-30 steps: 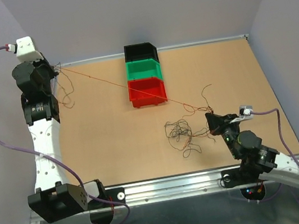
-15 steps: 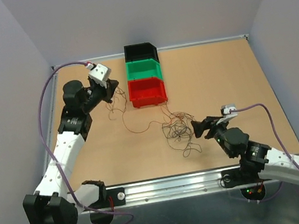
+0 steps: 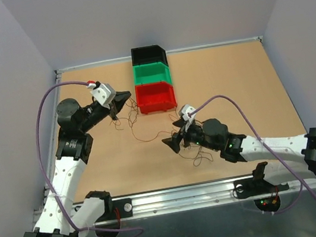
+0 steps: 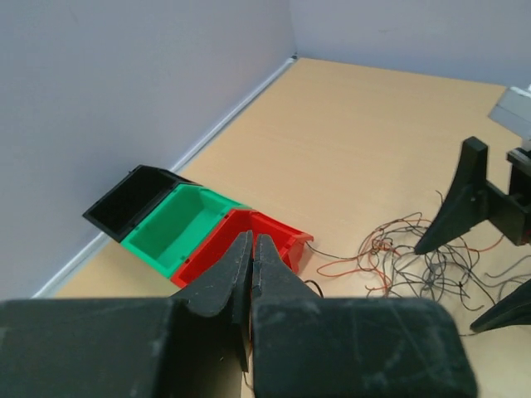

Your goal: Untangle the cables

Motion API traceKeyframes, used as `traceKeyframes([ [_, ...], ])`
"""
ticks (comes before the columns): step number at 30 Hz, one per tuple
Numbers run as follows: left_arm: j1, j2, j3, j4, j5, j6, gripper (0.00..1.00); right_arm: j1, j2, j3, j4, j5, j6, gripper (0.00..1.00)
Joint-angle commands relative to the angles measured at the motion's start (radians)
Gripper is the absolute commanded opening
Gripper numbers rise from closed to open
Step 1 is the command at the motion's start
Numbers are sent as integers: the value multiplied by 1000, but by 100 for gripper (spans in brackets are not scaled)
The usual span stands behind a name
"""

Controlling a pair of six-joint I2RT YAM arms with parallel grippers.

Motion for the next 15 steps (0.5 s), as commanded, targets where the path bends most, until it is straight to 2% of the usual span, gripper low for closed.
traceKeyframes([
  [1,3,-28,-15,38,109,13,4,-2,121,138,180,-172,-83,90],
  [4,3,-36,-15,34,118,13,4,-2,186,185,257,-201,-94,90],
  [7,3,-39,-15,21,149,22,4,-2,246,212,333,-209,-102,74],
  [15,3,-34,-1,-23,213,50,5,-2,364,280,401,-144,-151,65],
])
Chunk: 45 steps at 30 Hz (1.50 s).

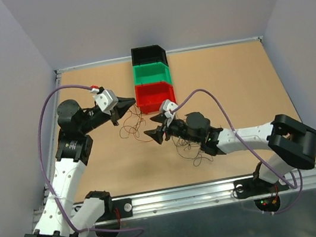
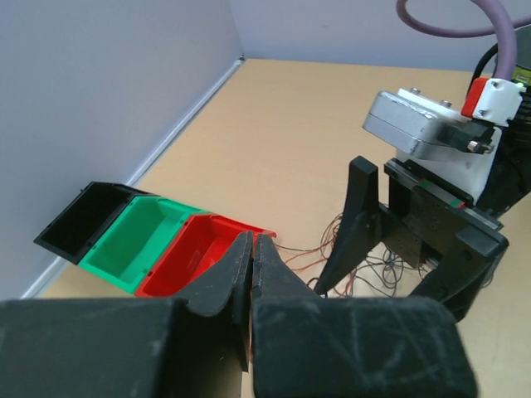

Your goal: Untangle the cables

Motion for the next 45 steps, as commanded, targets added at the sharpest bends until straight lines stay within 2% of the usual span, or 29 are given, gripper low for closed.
traceKeyframes([
  [1,3,-20,14,4,78,25,5,-2,32,67,132,19,-58,65],
  [7,3,-12,25,-14,106,25,6,-2,113,148,152,-10,-70,63],
  [10,3,-8,29,-26,119,30,6,-4,147,196,159,8,-70,57],
  [12,3,-3,35,-36,130,40,6,-2,168,213,169,19,-65,38],
  [14,3,1,37,-40,106,43,6,-4,153,202,172,31,-49,7],
  [15,3,3,37,-36,80,42,8,-2,139,185,172,30,-39,3],
  [16,3,15,25,-1,19,4,19,-2,116,135,175,36,-30,1],
  [18,6,35,19,21,-19,-12,32,-2,69,74,190,39,22,1],
  [19,10,60,16,21,-17,-9,52,-2,5,34,196,39,36,0],
  [20,11,73,14,21,-11,-10,64,-2,-29,-24,199,39,68,0],
  [21,12,86,17,21,-9,-12,86,-2,-69,-54,196,65,88,0],
  [22,14,93,19,21,-11,-12,89,-4,-136,-75,184,103,106,0],
  [24,17,109,26,20,-8,-15,91,-2,-200,-88,115,154,145,1],
  [26,18,101,19,18,24,-1,91,-2,-256,-39,-128,241,180,1],
  [28,18,98,13,18,68,8,92,-2,-279,-4,-202,315,200,1],
  [36,17,57,-35,15,182,89,89,-2,-347,21,-319,488,257,1],
  [40,-2,-43,-92,16,233,140,88,-4,-326,73,-370,588,280,1],
  [45,-60,-68,-138,62,233,148,88,-2,-272,153,-413,642,321,1],
])
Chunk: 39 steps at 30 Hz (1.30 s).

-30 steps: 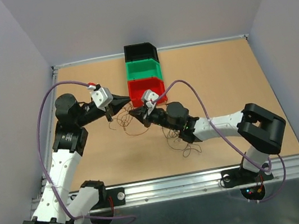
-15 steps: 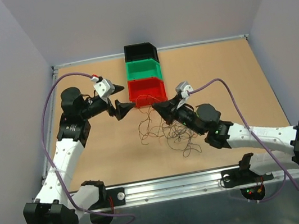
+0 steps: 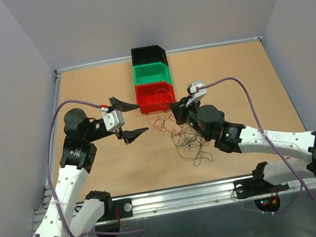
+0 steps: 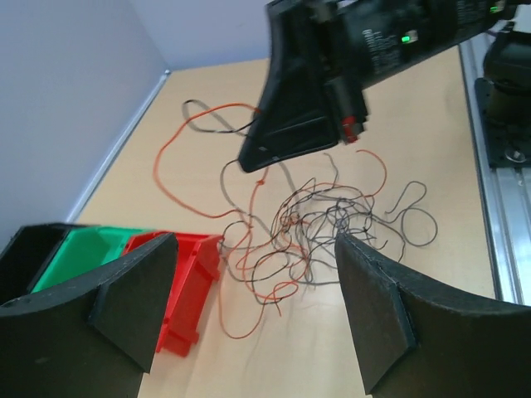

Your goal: Untangle the cables

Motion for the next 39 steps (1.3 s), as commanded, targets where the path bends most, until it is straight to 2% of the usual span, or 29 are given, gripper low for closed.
traceKeyframes([
  [1,-51,-5,-27,82,29,22,88,-2,32,121,-26,95,50,0],
  [11,-226,134,-40,186,-305,-1,84,-4,112,184,5,98,75,1],
  [20,-301,270,5,186,-437,17,79,-4,138,206,17,78,80,1],
  [22,-321,293,13,177,-473,28,66,-2,138,207,17,77,78,0],
  [24,-335,328,34,162,-531,34,47,-2,126,197,17,78,80,1],
  [25,-335,342,40,150,-542,36,26,-2,120,180,19,78,81,1],
  [27,-335,368,66,133,-568,33,0,-4,103,160,25,91,86,1],
  [29,-332,350,71,126,-612,22,0,-2,80,116,23,123,89,0],
  [31,-280,310,56,143,-599,0,0,-4,52,62,20,163,101,1],
  [32,-249,258,48,159,-542,-33,0,-2,32,28,19,214,113,0],
  [33,-167,229,36,166,-507,-55,0,-5,-13,-62,19,241,141,1],
  [34,-166,201,33,178,-470,-87,0,-4,-44,-107,19,264,159,1],
  [35,-70,158,30,211,-439,-157,0,-4,-75,-160,19,300,179,1],
  [36,-25,143,23,231,-418,-199,0,-4,-110,-208,19,311,198,1],
  [38,92,122,26,278,-489,-307,0,-4,-245,-392,17,316,265,1],
  [39,133,124,26,294,-528,-343,0,-4,-305,-393,8,309,283,1],
])
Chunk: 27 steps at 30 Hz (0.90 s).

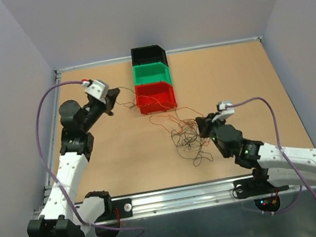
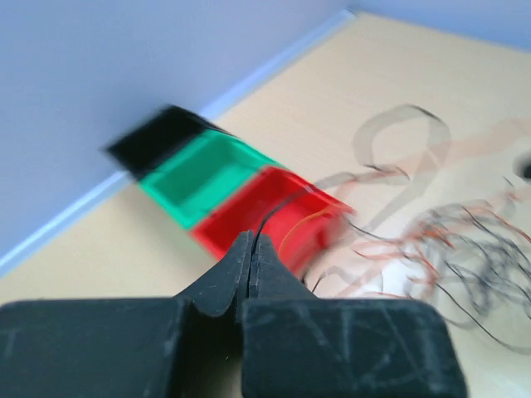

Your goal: Untangle the cables

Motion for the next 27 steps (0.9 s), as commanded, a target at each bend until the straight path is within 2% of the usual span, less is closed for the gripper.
traceKeyframes([
  [1,217,-31,14,158,-104,-230,0,-4,-238,-206,1,77,124,0],
  [4,368,30,26,189,-97,-382,0,-4,-412,-295,-96,92,162,1],
  [5,443,89,37,197,-16,-412,0,-4,-521,-306,-120,120,161,1],
  [6,465,122,66,195,35,-457,0,-4,-566,-311,-181,135,161,0],
  [7,477,175,80,195,95,-468,0,-4,-653,-316,-211,164,170,1],
  [8,493,193,89,195,112,-476,0,-4,-654,-319,-242,178,173,1],
  [9,502,203,98,195,117,-480,0,-5,-727,-322,-263,187,178,0],
  [15,510,148,65,212,26,-468,0,-5,-905,-371,-369,299,227,0],
  [17,510,112,51,229,20,-459,0,-4,-924,-376,-369,278,212,0],
  [21,497,89,49,261,149,-459,0,-4,-869,-354,-374,252,196,1],
  [27,494,-17,66,224,29,-405,0,-5,-799,-357,-380,312,247,2],
])
